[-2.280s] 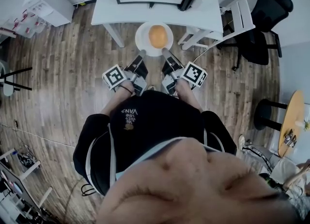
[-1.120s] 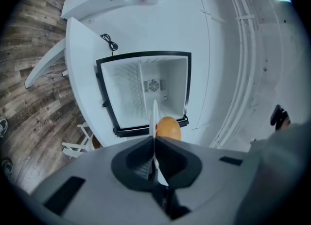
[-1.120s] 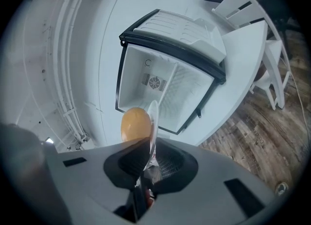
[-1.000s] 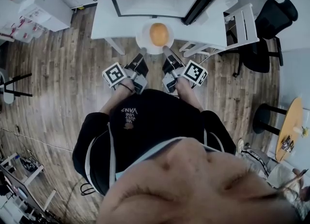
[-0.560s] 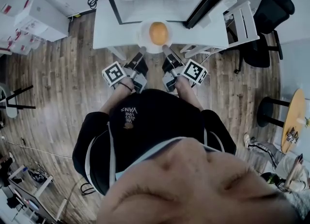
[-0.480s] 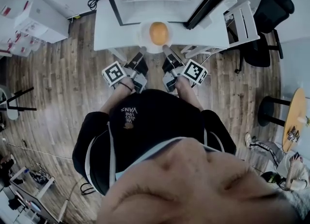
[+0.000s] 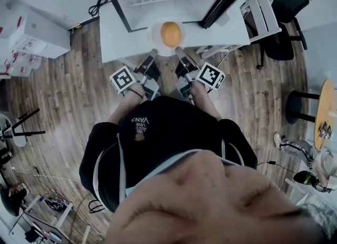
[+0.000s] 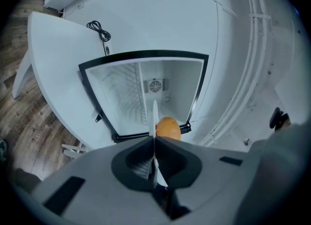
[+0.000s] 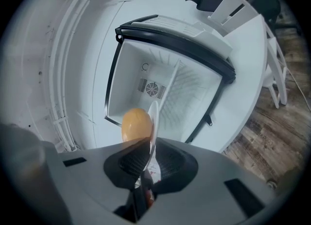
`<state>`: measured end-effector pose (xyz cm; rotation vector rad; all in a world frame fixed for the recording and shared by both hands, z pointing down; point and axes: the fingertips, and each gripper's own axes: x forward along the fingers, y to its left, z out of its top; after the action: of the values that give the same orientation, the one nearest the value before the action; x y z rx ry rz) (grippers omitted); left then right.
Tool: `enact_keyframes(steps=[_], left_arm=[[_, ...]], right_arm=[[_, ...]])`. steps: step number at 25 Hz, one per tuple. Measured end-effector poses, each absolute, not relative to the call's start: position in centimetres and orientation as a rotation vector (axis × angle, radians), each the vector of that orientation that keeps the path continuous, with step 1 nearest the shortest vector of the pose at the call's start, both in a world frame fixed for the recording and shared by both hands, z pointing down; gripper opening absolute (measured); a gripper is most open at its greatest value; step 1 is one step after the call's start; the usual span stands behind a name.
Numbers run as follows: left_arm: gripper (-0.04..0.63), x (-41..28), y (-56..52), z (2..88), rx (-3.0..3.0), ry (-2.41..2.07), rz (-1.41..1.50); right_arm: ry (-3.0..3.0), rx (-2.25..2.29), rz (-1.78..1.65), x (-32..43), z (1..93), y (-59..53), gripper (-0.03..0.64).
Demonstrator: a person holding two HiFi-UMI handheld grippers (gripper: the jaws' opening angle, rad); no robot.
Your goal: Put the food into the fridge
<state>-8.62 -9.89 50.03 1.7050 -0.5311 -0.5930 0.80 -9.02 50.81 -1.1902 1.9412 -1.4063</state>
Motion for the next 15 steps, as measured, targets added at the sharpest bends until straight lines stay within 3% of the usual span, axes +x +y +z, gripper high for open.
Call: enact_keyframes(steps=[15], left_arm=[[0.023,-6.9,-15.1,49.3,1.706,-0.563,-0.635]], right_arm=[[2.004,-1.164,-1.418,2.7,50.1,-14.9,0.043]])
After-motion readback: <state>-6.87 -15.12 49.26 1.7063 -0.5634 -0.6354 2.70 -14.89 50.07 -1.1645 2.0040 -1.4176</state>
